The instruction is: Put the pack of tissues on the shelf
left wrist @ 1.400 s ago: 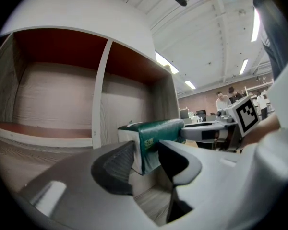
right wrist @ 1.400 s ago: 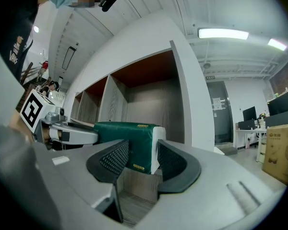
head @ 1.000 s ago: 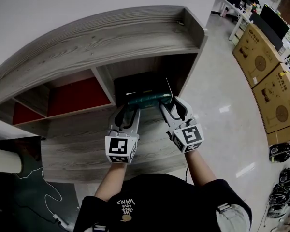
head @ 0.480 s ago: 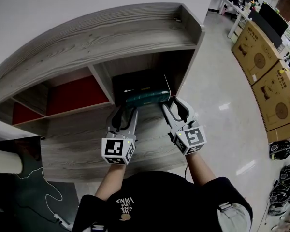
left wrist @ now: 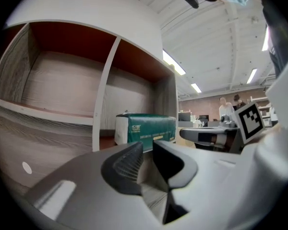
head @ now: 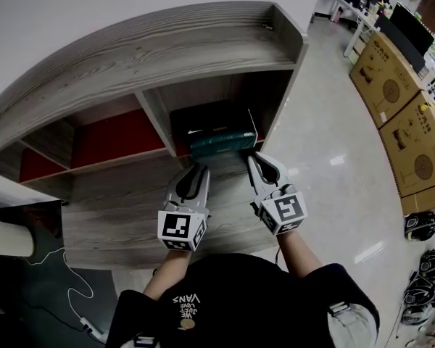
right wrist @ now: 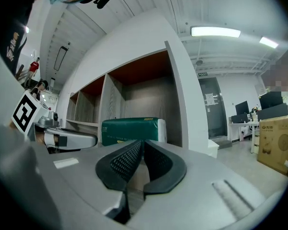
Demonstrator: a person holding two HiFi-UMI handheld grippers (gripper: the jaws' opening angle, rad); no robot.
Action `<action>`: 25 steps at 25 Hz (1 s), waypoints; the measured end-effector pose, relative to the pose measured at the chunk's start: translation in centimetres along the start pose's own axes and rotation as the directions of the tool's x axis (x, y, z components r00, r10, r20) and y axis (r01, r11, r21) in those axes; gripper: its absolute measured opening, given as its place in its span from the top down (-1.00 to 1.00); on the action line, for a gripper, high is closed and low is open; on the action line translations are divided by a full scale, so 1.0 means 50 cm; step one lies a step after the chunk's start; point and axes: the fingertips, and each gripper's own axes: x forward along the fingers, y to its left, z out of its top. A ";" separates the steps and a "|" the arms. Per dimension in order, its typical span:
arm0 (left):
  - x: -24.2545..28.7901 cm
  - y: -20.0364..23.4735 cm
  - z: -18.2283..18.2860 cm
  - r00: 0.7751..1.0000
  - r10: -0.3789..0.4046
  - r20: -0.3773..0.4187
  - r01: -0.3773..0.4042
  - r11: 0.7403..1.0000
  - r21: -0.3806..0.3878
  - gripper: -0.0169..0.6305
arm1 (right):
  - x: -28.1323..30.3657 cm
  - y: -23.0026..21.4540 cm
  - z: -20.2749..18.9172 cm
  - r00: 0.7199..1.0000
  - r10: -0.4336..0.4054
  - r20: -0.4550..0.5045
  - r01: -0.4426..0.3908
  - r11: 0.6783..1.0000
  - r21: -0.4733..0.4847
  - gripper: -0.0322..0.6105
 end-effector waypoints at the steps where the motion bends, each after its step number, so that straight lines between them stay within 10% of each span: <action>1: 0.001 -0.002 -0.001 1.000 -0.004 -0.002 0.004 1.000 0.003 0.61 | 0.001 0.000 0.000 1.000 -0.003 -0.003 0.003 1.000 -0.004 0.86; 25: 0.038 0.020 0.017 0.999 0.032 -0.028 -0.032 0.999 0.014 0.79 | 0.044 -0.010 0.004 0.998 -0.026 -0.057 0.024 0.999 -0.037 0.89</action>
